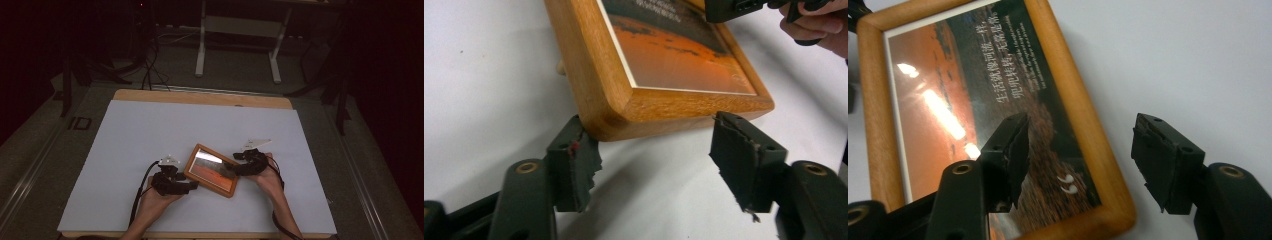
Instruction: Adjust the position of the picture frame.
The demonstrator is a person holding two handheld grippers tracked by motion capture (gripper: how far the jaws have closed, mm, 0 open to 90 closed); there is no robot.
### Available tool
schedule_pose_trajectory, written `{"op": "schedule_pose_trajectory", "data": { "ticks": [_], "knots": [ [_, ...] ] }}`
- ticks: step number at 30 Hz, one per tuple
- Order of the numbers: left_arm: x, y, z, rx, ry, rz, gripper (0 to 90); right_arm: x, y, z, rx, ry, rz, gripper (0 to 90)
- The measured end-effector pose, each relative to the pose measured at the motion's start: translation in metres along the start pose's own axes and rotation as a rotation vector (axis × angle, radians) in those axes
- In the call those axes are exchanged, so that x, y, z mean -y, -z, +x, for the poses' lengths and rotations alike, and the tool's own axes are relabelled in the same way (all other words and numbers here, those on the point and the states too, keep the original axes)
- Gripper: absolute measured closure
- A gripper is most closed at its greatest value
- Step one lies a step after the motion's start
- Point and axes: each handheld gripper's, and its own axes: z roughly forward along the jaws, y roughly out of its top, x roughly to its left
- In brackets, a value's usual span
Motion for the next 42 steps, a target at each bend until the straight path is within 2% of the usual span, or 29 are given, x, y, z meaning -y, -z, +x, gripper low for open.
{"op": "schedule_pose_trajectory", "data": {
  "ticks": [1, 2, 3, 5, 6, 7, 13, 17, 21, 22, 24, 26, 28, 30, 31, 33, 34, 35, 37, 38, 41, 42],
  "knots": [
    [0.000, 0.000, 0.000, 0.000, 0.000, 0.000, 40.6, 0.000, 0.000, 0.000, 0.000, 0.000, 0.000, 39.2],
    [0.000, 0.000, 0.003, 0.031, 0.031, 0.003, 42.2, 0.000, -0.003, -0.002, -0.027, -0.006, 0.001, 40.0],
    [0.000, 0.001, 0.004, 0.038, 0.041, 0.003, 44.0, 0.000, -0.004, -0.002, -0.043, -0.009, 0.005, 40.8],
    [0.000, 0.001, 0.005, 0.041, 0.043, 0.005, 45.8, 0.000, -0.005, -0.003, -0.050, -0.005, 0.010, 41.4],
    [0.000, 0.001, 0.004, 0.027, 0.019, 0.022, 53.3, 0.001, -0.006, -0.003, -0.064, -0.007, 0.010, 42.6],
    [0.000, 0.001, 0.004, 0.027, 0.019, 0.022, 55.9, 0.001, -0.005, -0.003, -0.059, -0.005, 0.012, 44.1],
    [-0.007, 0.001, 0.005, 0.000, -0.014, 0.041, 65.0, 0.003, 0.000, -0.002, -0.052, 0.004, 0.030, 48.5],
    [-0.014, 0.001, 0.013, -0.023, 0.003, 0.027, 71.8, 0.007, 0.005, 0.001, -0.041, 0.012, 0.042, 54.2],
    [-0.021, 0.001, 0.022, -0.039, 0.022, 0.017, 79.2, 0.010, 0.008, 0.004, -0.055, 0.014, 0.061, 58.9],
    [-0.022, 0.000, 0.025, -0.041, 0.028, 0.010, 80.3, 0.013, 0.010, 0.007, -0.067, 0.009, 0.064, 63.2],
    [-0.027, 0.000, 0.034, -0.050, 0.040, -0.002, 82.9, 0.016, 0.012, 0.010, -0.088, 0.001, 0.066, 66.2],
    [-0.031, 0.001, 0.037, -0.068, 0.040, -0.010, 86.5, 0.019, 0.012, 0.014, -0.127, -0.008, 0.066, 64.8],
    [-0.034, 0.001, 0.040, -0.076, 0.040, -0.015, 88.5, 0.021, 0.011, 0.018, -0.137, -0.009, 0.064, 64.1],
    [-0.038, 0.000, 0.044, -0.086, 0.050, -0.023, 88.5, 0.021, 0.012, 0.019, -0.137, -0.014, 0.066, 64.3],
    [-0.039, -0.002, 0.049, -0.079, 0.075, -0.025, 87.8, 0.021, 0.012, 0.019, -0.144, -0.019, 0.069, 64.4],
    [-0.039, -0.002, 0.051, -0.075, 0.091, -0.028, 81.5, 0.020, 0.012, 0.018, -0.153, -0.020, 0.073, 63.7],
    [-0.039, -0.001, 0.052, -0.081, 0.099, -0.027, 81.5, 0.020, 0.012, 0.018, -0.153, -0.020, 0.073, 63.7],
    [-0.037, 0.003, 0.053, -0.072, 0.116, -0.038, 70.9, 0.019, 0.011, 0.016, -0.163, -0.044, 0.064, 55.7],
    [-0.035, 0.008, 0.053, -0.018, 0.147, -0.075, 58.4, 0.017, 0.008, 0.012, -0.142, -0.067, 0.051, 50.8],
    [-0.034, 0.010, 0.052, -0.002, 0.152, -0.088, 55.8, 0.015, 0.007, 0.011, -0.137, -0.078, 0.045, 48.8],
    [-0.033, 0.010, 0.047, 0.008, 0.140, -0.085, 45.7, 0.011, 0.003, 0.009, -0.136, -0.096, 0.030, 45.7],
    [-0.032, 0.005, 0.044, 0.034, 0.132, -0.068, 42.3, 0.006, 0.000, 0.008, -0.137, -0.104, 0.021, 43.2]
  ]
}}
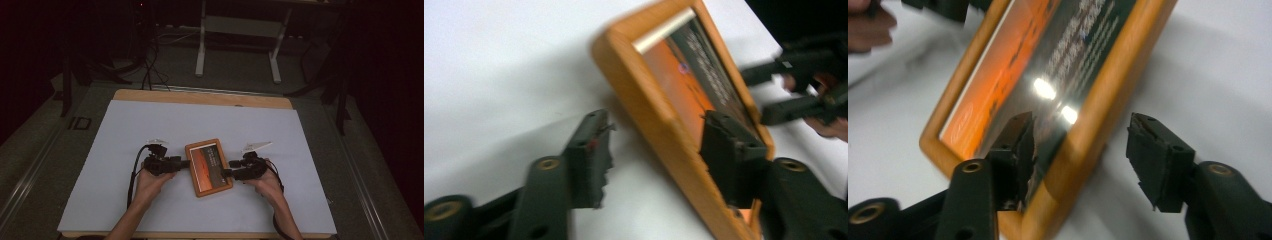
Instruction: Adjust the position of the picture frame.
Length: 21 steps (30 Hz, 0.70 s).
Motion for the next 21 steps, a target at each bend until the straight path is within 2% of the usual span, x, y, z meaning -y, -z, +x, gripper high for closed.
{"op": "schedule_pose_trajectory", "data": {
  "ticks": [3, 4, 7, 10, 11, 13, 16, 19, 21],
  "knots": [
    [0.002, -0.008, -0.004, -0.001, -0.014, 0.010, 38.1, -0.005, -0.004, -0.001, -0.007, -0.012, -0.003, 41.1],
    [0.004, -0.016, -0.006, 0.006, -0.015, 0.027, 37.7, -0.009, -0.008, -0.003, -0.018, -0.029, -0.005, 39.2],
    [0.005, -0.024, -0.010, 0.026, -0.018, 0.049, 37.7, -0.014, -0.014, -0.008, -0.038, -0.068, -0.004, 37.7],
    [0.006, -0.028, -0.010, 0.029, -0.028, 0.068, 39.9, -0.014, -0.023, -0.014, -0.063, -0.113, 0.007, 37.6],
    [0.007, -0.030, -0.009, 0.046, -0.026, 0.086, 41.1, -0.014, -0.025, -0.015, -0.079, -0.125, 0.010, 37.2],
    [0.007, -0.030, -0.008, 0.054, -0.022, 0.090, 41.6, -0.013, -0.028, -0.017, -0.117, -0.146, 0.007, 38.6],
    [0.005, -0.031, -0.005, 0.082, -0.007, 0.104, 42.7, -0.011, -0.030, -0.018, -0.141, -0.168, 0.012, 38.5],
    [0.004, -0.031, -0.005, 0.087, -0.001, 0.114, 43.5, -0.011, -0.030, -0.017, -0.139, -0.176, 0.013, 38.9],
    [0.002, -0.028, -0.004, 0.113, 0.012, 0.101, 47.9, -0.010, -0.026, -0.016, -0.133, -0.175, 0.008, 41.2]
  ]
}}
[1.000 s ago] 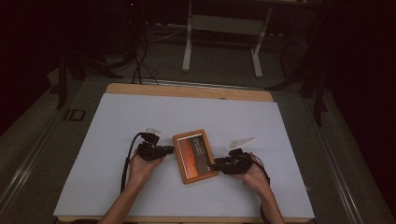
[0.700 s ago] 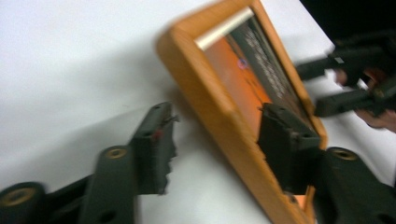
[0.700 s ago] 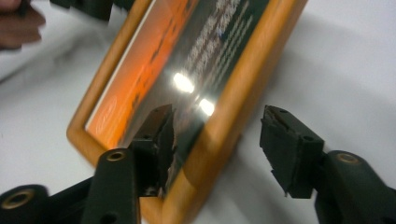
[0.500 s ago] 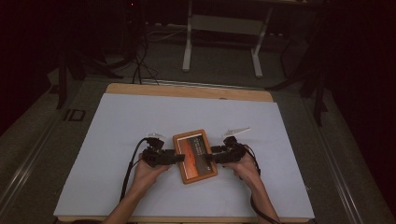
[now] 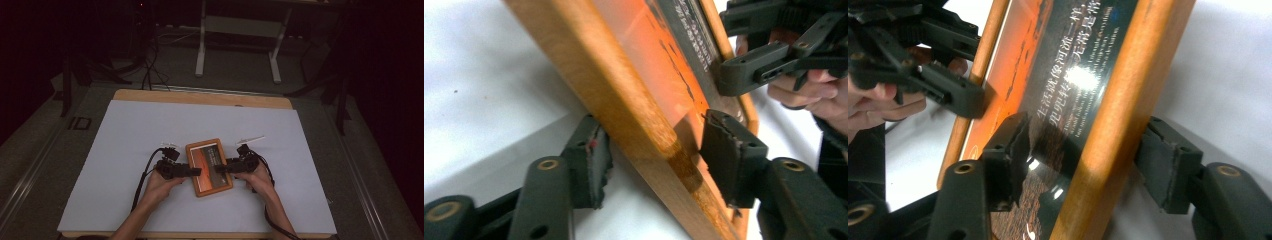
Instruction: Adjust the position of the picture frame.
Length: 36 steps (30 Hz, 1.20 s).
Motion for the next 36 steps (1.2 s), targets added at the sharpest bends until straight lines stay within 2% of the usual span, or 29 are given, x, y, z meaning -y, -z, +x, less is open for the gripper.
{"op": "schedule_pose_trajectory", "data": {
  "ticks": [5, 9, 11, 13, 16, 17, 18, 20, 22, 26, 28, 32, 33, 35, 36],
  "knots": [
    [-0.005, 0.007, -0.007, 0.026, -0.036, -0.015, 57.3, 0.002, 0.013, 0.006, 0.005, 0.015, -0.029, 47.8],
    [-0.008, 0.015, -0.008, 0.107, -0.029, -0.052, 65.9, 0.007, 0.033, 0.014, 0.001, 0.027, -0.079, 57.4],
    [-0.009, 0.017, -0.012, 0.111, -0.049, -0.059, 66.4, 0.009, 0.036, 0.015, 0.002, 0.029, -0.090, 58.6],
    [-0.011, 0.020, -0.016, 0.113, -0.075, -0.070, 67.4, 0.012, 0.043, 0.017, -0.013, 0.008, -0.113, 61.8],
    [-0.012, 0.022, -0.013, 0.145, -0.041, -0.079, 67.4, 0.013, 0.046, 0.021, -0.015, -0.004, -0.126, 62.7],
    [-0.012, 0.022, -0.013, 0.145, -0.041, -0.079, 67.4, 0.013, 0.046, 0.021, -0.015, -0.004, -0.126, 62.7],
    [-0.012, 0.023, -0.009, 0.161, -0.023, -0.087, 67.3, 0.014, 0.046, 0.022, -0.023, -0.026, -0.132, 63.7],
    [-0.012, 0.023, -0.009, 0.161, -0.023, -0.087, 67.2, 0.014, 0.045, 0.024, -0.023, -0.036, -0.132, 63.7],
    [-0.012, 0.026, -0.003, 0.167, -0.001, -0.103, 66.8, 0.016, 0.042, 0.028, -0.018, -0.062, -0.113, 64.2],
    [-0.011, 0.027, 0.001, 0.166, 0.020, -0.103, 66.2, 0.018, 0.037, 0.033, -0.004, -0.088, -0.095, 64.5],
    [-0.009, 0.024, 0.007, 0.177, 0.050, -0.099, 66.2, 0.018, 0.035, 0.033, -0.001, -0.105, -0.086, 64.5],
    [-0.007, 0.021, 0.010, 0.177, 0.069, -0.094, 66.1, 0.018, 0.033, 0.032, 0.001, -0.119, -0.079, 64.4],
    [-0.005, 0.019, 0.015, 0.187, 0.104, -0.100, 66.1, 0.019, 0.032, 0.030, 0.002, -0.124, -0.075, 64.4],
    [-0.004, 0.017, 0.018, 0.185, 0.124, -0.105, 66.0, 0.020, 0.028, 0.023, -0.011, -0.165, -0.080, 64.1],
    [-0.003, 0.016, 0.019, 0.179, 0.129, -0.104, 66.0, 0.020, 0.028, 0.023, -0.011, -0.165, -0.080, 64.1]
  ]
}}
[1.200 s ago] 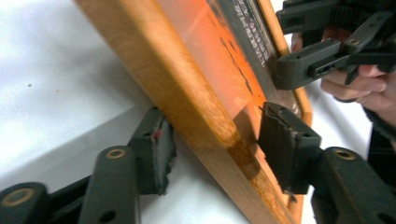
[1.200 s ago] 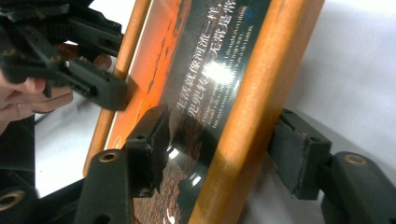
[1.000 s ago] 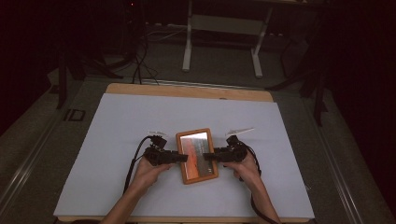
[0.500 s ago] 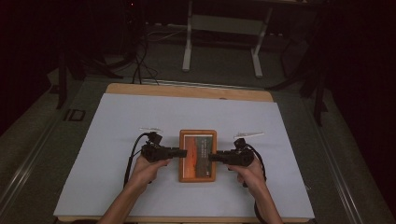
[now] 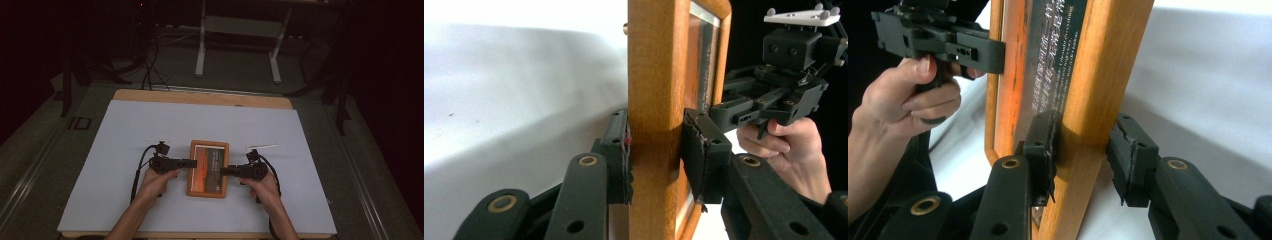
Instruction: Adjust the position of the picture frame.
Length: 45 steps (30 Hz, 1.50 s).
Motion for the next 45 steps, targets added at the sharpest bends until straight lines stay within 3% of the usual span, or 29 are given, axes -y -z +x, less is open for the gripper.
{"op": "schedule_pose_trajectory", "data": {
  "ticks": [7, 17, 32, 33, 40, 45],
  "knots": [
    [0.001, -0.004, 0.009, -0.042, 0.031, 0.007, 63.0, -0.003, -0.007, -0.001, 0.079, -0.008, 0.018, 61.7],
    [0.000, -0.010, 0.013, -0.083, 0.018, 0.015, 60.1, 0.000, -0.013, -0.008, 0.079, -0.069, 0.025, 58.8],
    [-0.001, -0.005, 0.010, -0.128, -0.035, -0.002, 51.2, 0.001, -0.010, -0.010, 0.086, -0.046, 0.013, 54.5],
    [-0.001, -0.002, 0.008, -0.140, -0.052, -0.013, 51.2, 0.001, -0.008, -0.010, 0.087, -0.049, 0.006, 54.1],
    [-0.001, 0.006, -0.002, -0.235, -0.145, -0.025, 49.8, -0.002, 0.008, 0.000, 0.170, 0.070, -0.029, 54.4],
    [-0.001, 0.012, -0.008, -0.265, -0.182, -0.042, 49.9, -0.003, 0.010, 0.010, 0.235, 0.167, -0.034, 53.6]
  ]
}}
